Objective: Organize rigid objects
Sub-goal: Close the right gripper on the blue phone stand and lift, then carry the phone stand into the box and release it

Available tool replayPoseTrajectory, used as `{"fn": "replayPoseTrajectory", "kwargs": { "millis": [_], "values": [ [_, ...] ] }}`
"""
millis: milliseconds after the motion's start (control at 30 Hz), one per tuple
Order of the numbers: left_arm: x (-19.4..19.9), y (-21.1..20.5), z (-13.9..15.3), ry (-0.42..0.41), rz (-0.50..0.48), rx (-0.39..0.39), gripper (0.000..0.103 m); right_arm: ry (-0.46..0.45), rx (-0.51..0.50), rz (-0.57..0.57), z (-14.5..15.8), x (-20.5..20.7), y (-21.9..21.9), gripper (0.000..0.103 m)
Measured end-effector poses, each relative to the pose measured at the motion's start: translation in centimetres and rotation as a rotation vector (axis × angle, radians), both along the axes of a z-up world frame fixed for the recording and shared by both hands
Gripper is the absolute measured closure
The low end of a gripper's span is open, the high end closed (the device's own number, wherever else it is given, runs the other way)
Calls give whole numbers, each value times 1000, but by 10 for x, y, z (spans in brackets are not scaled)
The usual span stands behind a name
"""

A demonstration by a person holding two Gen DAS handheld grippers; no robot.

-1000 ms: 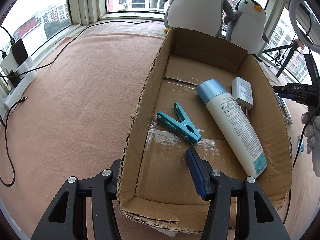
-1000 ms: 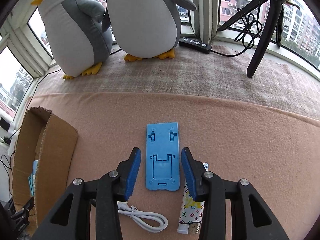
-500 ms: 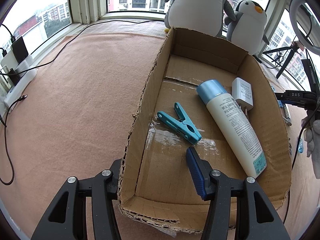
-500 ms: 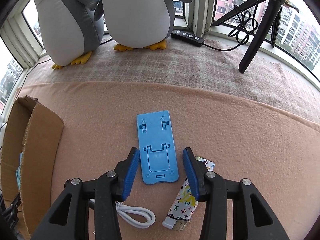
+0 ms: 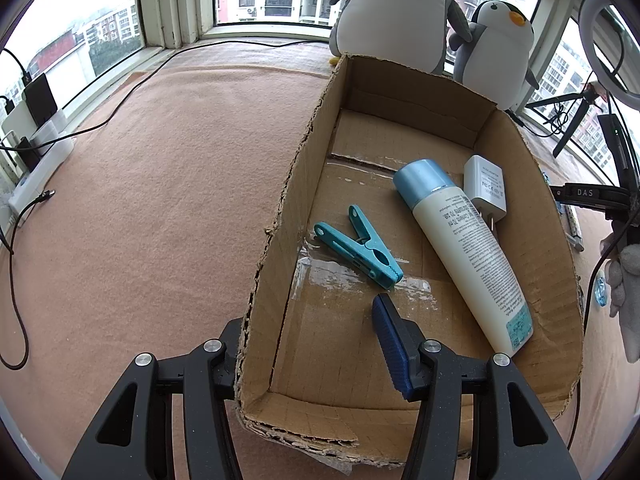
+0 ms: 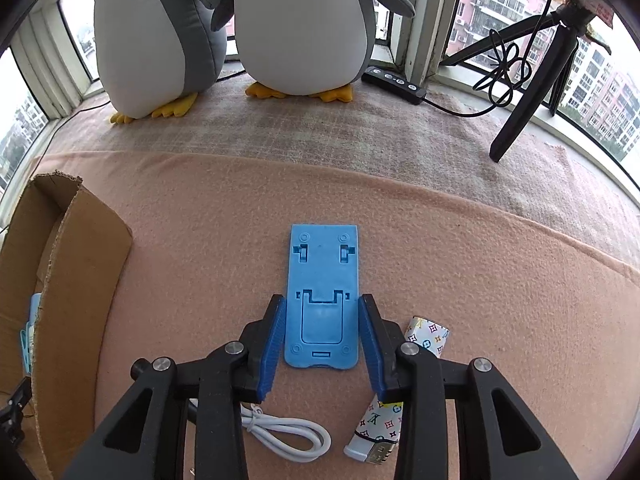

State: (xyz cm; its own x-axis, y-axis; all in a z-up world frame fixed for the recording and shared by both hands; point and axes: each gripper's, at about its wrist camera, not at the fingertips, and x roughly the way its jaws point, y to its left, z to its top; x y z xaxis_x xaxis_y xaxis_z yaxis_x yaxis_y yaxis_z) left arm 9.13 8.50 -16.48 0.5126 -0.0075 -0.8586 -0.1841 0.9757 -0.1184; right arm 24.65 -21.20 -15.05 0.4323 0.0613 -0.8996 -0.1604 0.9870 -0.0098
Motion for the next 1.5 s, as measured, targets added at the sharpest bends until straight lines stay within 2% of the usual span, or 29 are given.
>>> {"fn": "replayPoseTrajectory", "kwargs": {
  "millis": [300, 567, 900, 1133, 1467, 1500],
  "values": [
    [0, 0, 0, -1, 0, -1, 46, -31, 57, -14, 8, -22, -3, 70],
    [0, 0, 0, -1, 0, -1, 46, -104, 162, 10, 44, -56, 8, 70],
    [-1, 1, 1, -2, 1, -4, 46, -141, 265, 183, 79, -108, 70, 70],
    [-1, 1, 1, -3, 1, -4, 46, -111, 286, 302, 73, -133, 119, 70],
    [-1, 1, 2, -4, 2, -6, 46, -57, 297, 353, 52, -141, 147, 69],
    [-1, 1, 2, -4, 2, -6, 46, -55, 296, 359, 51, -141, 148, 66]
  ]
}}
